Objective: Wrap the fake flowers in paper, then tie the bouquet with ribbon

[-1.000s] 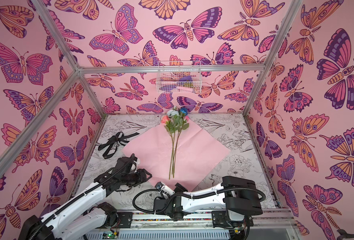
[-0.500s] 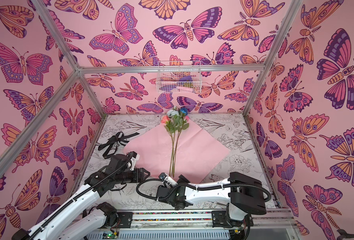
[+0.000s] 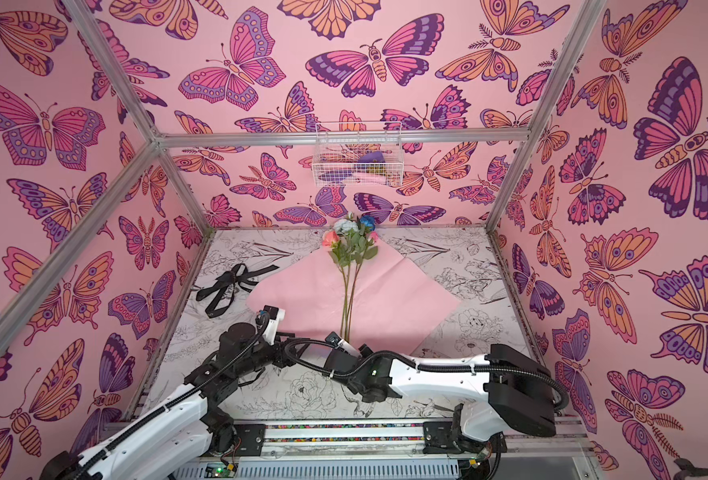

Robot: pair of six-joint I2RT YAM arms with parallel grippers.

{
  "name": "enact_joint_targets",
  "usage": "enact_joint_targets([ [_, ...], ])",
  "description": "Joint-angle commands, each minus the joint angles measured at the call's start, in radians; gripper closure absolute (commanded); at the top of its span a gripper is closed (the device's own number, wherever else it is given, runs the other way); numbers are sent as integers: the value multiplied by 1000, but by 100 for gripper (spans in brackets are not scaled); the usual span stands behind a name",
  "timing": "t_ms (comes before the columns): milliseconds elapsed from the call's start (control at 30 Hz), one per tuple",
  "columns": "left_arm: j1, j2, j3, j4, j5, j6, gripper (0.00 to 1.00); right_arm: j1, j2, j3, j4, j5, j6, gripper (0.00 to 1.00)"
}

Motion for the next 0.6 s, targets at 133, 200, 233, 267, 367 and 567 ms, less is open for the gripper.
enact_joint_targets([
  [133,2,38,-33,136,-56,-107,26,-52,12,46,32,-167,-89,72],
  [200,2,25,-42,139,-57,-113,26,-73,31,79,6,-207,-124,83],
  [233,2,13,-48,139,-60,-115,26,-90,48,106,-19,-236,-147,86],
  [267,2,2,-53,140,-64,-118,26,-106,64,130,-39,-260,-166,87],
  [367,2,-32,-77,142,-84,-151,26,-135,113,198,-95,-293,-223,88],
  [567,2,-102,-146,144,-126,-233,27,-179,280,350,-204,-317,-336,89],
])
